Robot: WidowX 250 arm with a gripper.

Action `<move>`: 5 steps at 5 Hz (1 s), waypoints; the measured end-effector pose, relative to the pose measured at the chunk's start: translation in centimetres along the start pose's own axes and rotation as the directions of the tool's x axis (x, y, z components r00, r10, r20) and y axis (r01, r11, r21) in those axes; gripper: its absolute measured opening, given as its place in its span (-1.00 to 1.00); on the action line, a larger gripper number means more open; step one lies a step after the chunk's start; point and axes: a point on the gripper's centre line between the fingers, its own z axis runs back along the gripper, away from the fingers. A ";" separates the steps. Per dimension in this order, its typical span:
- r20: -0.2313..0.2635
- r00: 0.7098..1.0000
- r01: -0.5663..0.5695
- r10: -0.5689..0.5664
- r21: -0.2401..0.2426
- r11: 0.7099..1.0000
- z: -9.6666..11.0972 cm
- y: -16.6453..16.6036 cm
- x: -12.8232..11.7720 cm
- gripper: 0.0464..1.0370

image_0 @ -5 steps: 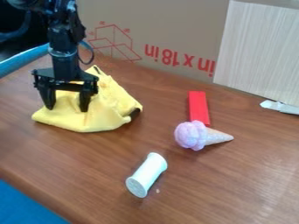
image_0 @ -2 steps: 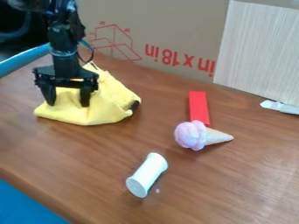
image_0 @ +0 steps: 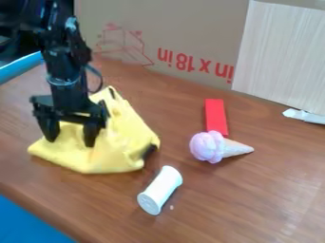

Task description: Move the cloth from bottom to top on the table

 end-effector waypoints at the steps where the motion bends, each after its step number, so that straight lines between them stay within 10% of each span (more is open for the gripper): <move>1: -0.009 0.998 0.062 -0.062 -0.009 0.998 0.2 -0.5 -2.1 0.93; 5: 0.046 0.991 -0.128 0.127 0.024 0.992 0.1 1.1 3.9 0.92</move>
